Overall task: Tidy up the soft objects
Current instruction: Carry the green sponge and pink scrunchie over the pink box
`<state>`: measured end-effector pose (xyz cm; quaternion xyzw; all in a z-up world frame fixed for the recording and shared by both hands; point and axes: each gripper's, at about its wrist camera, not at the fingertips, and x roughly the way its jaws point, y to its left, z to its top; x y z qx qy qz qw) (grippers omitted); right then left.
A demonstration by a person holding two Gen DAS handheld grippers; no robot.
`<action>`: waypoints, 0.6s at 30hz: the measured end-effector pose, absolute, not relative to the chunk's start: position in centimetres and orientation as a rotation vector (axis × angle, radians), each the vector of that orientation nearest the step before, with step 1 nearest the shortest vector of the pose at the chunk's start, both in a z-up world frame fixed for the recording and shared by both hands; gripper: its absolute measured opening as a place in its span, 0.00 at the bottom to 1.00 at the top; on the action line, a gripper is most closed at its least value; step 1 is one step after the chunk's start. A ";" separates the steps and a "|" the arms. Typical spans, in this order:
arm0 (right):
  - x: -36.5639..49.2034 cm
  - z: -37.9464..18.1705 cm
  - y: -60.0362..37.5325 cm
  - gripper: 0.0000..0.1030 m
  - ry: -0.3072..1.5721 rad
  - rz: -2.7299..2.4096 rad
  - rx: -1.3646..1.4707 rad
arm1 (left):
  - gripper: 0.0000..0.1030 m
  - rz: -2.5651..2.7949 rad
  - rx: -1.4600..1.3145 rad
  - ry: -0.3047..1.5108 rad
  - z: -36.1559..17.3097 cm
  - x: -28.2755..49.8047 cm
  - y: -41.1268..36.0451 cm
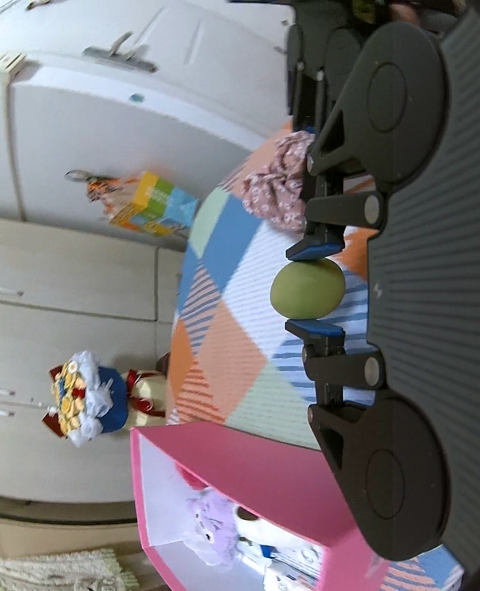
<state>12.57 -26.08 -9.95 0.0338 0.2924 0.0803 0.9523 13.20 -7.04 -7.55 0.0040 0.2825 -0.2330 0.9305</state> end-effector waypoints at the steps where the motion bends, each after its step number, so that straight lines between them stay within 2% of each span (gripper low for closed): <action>1: 12.1 -10.0 -25.8 0.19 0.603 0.171 0.066 | 0.32 -0.486 0.019 0.586 -7.6 12.8 -6.8; 8: 9.1 -9.7 -23.9 0.19 0.647 0.228 0.049 | 0.32 -0.529 0.053 0.681 -7.8 10.6 -4.1; 18: 6.8 -6.9 -21.3 0.19 0.718 0.413 0.104 | 0.32 -0.539 0.036 0.836 -5.2 9.2 2.8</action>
